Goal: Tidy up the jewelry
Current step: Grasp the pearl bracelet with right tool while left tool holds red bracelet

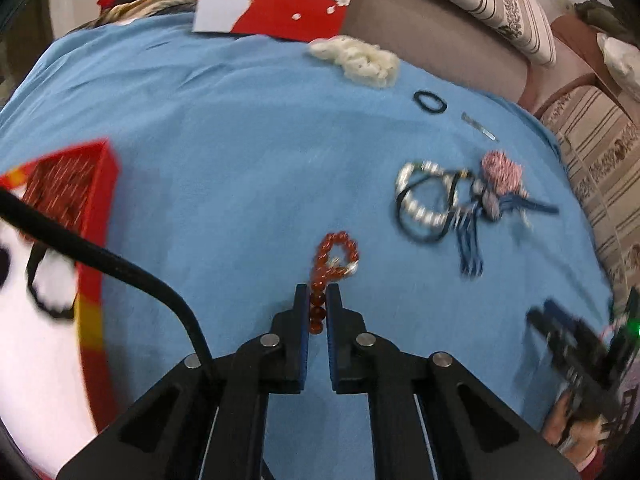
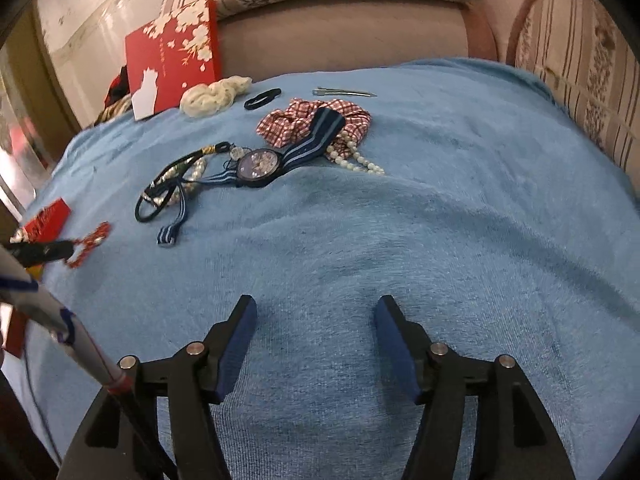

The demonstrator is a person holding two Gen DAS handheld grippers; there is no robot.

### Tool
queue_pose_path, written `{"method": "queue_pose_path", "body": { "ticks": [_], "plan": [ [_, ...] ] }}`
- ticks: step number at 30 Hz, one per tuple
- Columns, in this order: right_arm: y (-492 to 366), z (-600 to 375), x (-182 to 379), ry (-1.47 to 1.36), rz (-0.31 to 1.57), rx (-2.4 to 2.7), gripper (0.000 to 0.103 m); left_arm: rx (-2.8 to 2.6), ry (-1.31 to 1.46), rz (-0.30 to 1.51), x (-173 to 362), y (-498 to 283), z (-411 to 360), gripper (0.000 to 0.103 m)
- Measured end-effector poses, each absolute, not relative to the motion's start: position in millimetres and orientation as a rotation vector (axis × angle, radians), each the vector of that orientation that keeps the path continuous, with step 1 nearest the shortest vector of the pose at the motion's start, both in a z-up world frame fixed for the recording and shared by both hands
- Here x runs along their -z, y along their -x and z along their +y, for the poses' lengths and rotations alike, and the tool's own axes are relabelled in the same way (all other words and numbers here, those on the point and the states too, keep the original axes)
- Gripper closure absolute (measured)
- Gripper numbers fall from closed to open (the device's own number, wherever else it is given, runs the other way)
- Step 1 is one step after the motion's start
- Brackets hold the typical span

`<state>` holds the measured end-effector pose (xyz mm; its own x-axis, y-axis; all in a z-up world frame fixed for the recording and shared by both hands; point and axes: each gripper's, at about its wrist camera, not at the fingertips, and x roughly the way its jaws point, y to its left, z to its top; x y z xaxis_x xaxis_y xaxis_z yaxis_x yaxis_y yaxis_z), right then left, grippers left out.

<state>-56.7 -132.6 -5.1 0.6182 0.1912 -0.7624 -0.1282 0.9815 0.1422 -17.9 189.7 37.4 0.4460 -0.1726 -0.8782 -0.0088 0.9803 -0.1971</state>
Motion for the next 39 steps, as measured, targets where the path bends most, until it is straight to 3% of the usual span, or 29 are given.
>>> {"method": "queue_pose_path", "body": {
  "ticks": [11, 25, 33, 39],
  "plan": [
    [53.7, -118.9, -1.0, -0.017, 0.935, -0.159, 0.035, 0.168, 0.357, 1.066, -20.5, 27.6, 221.7, 0.096],
    [-27.6, -24.5, -70.2, -0.057, 0.908, -0.350, 0.035, 0.208, 0.442, 1.070, -18.6, 10.2, 214.8, 0.096],
    [-97.7, 15.7, -33.1, -0.221, 1.125, -0.480, 0.043, 0.213, 0.444, 1.081, -18.1, 8.3, 212.9, 0.096],
    [-103.5, 31.3, -5.6, -0.122, 1.209, -0.378, 0.046, 0.227, 0.447, 1.077, -20.8, 9.1, 211.4, 0.096]
  ]
}}
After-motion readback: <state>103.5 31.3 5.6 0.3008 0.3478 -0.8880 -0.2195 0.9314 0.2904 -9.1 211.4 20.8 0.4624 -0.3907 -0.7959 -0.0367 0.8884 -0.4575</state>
